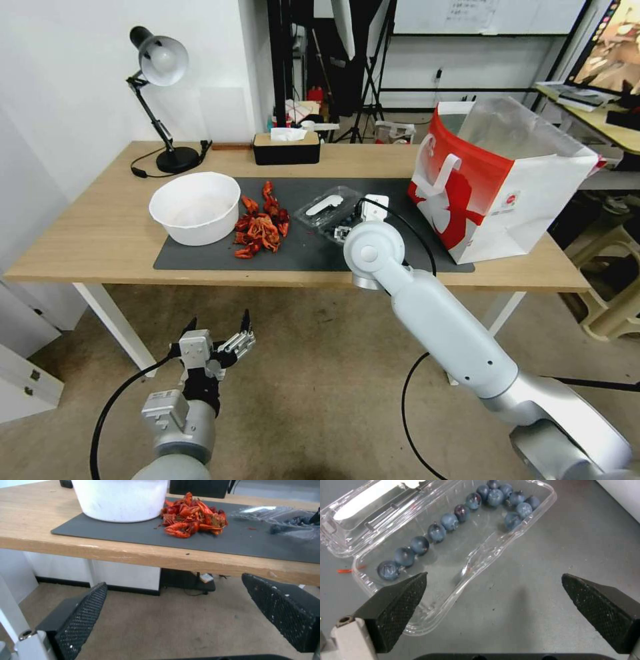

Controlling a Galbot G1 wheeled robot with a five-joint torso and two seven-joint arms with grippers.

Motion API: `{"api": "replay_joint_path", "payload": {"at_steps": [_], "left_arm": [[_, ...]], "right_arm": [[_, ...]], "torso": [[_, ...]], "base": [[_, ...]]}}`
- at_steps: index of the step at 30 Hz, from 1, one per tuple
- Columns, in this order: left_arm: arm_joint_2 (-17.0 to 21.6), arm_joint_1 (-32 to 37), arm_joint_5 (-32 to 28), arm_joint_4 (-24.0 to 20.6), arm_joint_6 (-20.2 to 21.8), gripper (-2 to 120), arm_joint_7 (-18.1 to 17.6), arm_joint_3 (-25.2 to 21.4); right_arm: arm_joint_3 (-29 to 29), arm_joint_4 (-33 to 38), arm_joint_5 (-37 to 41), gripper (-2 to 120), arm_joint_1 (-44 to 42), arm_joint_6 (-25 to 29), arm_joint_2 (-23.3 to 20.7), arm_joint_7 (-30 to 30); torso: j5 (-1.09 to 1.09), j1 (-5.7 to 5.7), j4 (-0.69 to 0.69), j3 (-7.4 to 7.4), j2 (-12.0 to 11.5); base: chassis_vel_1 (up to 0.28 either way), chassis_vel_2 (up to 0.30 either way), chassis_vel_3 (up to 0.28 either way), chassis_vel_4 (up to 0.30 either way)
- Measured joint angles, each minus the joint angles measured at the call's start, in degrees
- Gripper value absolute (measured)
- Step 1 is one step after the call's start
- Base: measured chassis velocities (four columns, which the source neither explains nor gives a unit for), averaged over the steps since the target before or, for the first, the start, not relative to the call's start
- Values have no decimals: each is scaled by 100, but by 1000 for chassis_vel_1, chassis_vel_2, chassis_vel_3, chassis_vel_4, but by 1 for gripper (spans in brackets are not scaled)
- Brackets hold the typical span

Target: Close the takeout container lid, then place the container into the takeout bag.

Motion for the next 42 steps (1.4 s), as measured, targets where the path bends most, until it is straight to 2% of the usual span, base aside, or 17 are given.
{"api": "replay_joint_path", "payload": {"at_steps": [9,22,42], "left_arm": [[-6,-17,0,8,-9,100,-24,17],[-20,-35,9,38,-38,100,-51,37],[-9,-72,39,80,-68,100,-106,68]], "right_arm": [[-46,-111,303,100,130,-62,-10,116],[-12,-187,333,100,102,-62,-36,130],[120,-30,477,100,-71,-60,-318,124]], "torso": [[0,0,0,0,1],[0,0,0,0,1],[0,0,0,0,1]], "base": [[0,0,0,0],[0,0,0,0],[0,0,0,0]]}}
